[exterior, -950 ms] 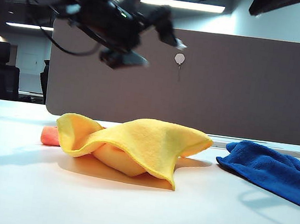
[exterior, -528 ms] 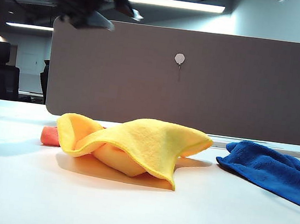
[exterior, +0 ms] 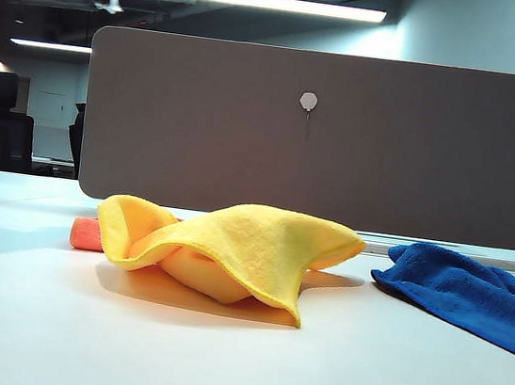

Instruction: Pick up a rag that is the same color as the top surface of the Rubik's Cube and cover the cube with it.

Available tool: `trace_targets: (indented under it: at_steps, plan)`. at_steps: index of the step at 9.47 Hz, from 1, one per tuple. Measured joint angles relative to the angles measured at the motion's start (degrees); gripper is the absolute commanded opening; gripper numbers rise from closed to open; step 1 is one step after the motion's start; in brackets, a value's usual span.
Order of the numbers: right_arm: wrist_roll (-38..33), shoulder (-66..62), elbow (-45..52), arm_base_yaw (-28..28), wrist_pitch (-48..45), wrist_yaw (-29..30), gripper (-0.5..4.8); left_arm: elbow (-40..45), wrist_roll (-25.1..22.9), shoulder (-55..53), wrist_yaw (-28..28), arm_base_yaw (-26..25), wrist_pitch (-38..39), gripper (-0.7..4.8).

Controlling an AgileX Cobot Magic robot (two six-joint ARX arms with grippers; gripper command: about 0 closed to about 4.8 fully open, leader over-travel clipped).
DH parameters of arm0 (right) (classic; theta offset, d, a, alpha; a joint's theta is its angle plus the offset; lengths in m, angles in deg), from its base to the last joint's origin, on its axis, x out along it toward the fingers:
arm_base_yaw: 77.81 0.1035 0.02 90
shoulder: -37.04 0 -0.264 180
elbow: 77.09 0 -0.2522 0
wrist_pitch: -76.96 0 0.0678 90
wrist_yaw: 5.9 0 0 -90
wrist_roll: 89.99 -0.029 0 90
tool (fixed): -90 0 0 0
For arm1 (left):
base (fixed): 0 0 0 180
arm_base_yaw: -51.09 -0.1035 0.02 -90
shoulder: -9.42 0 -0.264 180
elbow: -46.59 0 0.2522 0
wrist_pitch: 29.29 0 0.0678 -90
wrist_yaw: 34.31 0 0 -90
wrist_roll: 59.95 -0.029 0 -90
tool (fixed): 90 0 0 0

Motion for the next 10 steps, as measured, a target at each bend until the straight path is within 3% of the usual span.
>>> trace_targets:
  at_steps: [4, 9, 10]
  plan:
    - [0.8, 13.7, 9.6, -0.2, -2.0, -0.2, -0.05, 10.2, -1.0, 11.8, -1.4, -1.6, 1.7, -0.05]
    - [-4.1, 26.8, 21.2, -0.6, -0.8, -1.2, -0.05, 29.0, 5.4, 32.3, -5.0, -1.7, 0.8, -0.06]
    - [-5.2, 29.9, 23.5, -0.6, -0.2, -1.2, -0.05, 33.6, 6.1, 40.5, -6.8, -1.7, 0.6, -0.05]
